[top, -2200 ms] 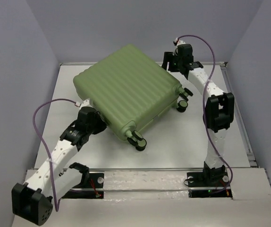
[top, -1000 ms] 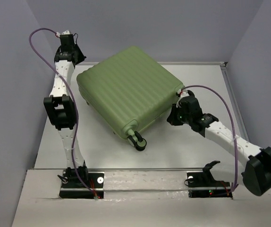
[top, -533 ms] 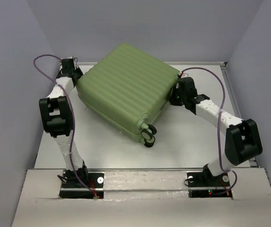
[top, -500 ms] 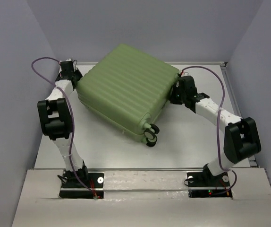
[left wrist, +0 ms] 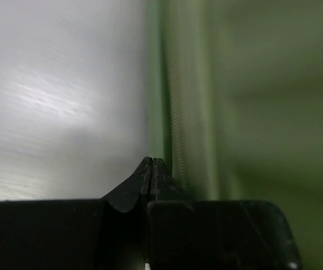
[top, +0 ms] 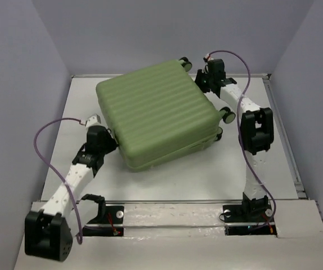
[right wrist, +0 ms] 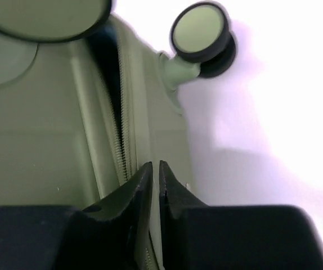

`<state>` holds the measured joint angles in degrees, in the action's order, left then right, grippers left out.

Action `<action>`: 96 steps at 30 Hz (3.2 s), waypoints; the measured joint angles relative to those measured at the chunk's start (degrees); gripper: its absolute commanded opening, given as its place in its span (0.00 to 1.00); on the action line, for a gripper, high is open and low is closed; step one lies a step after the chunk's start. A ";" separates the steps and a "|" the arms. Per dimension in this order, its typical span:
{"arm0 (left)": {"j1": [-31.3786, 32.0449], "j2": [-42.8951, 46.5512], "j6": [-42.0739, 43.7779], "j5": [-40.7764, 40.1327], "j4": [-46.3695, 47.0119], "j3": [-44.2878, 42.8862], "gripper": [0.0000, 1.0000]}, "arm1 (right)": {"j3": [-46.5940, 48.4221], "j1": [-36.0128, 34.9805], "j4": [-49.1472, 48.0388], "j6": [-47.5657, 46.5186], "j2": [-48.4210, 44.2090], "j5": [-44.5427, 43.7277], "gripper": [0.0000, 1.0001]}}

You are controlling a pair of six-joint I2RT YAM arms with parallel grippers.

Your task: Pack the luggage

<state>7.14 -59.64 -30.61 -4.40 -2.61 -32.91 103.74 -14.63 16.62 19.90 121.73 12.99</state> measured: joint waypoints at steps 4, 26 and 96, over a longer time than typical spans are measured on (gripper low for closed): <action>12.94 15.67 -5.51 1.68 -5.92 5.66 0.06 | 21.38 -0.07 2.82 3.76 13.38 5.92 0.72; 21.35 10.56 -5.25 -5.16 -15.58 -2.03 0.10 | -35.89 -3.13 -6.43 1.22 -55.10 0.13 0.07; 13.99 14.34 4.55 8.24 -6.45 -24.76 0.16 | -69.44 -4.39 -17.11 6.64 -58.53 9.29 0.07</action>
<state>21.12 -45.30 -26.06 3.84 -9.06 -57.67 34.30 -19.03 -0.49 26.55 63.20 22.28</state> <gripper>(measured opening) 0.235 0.078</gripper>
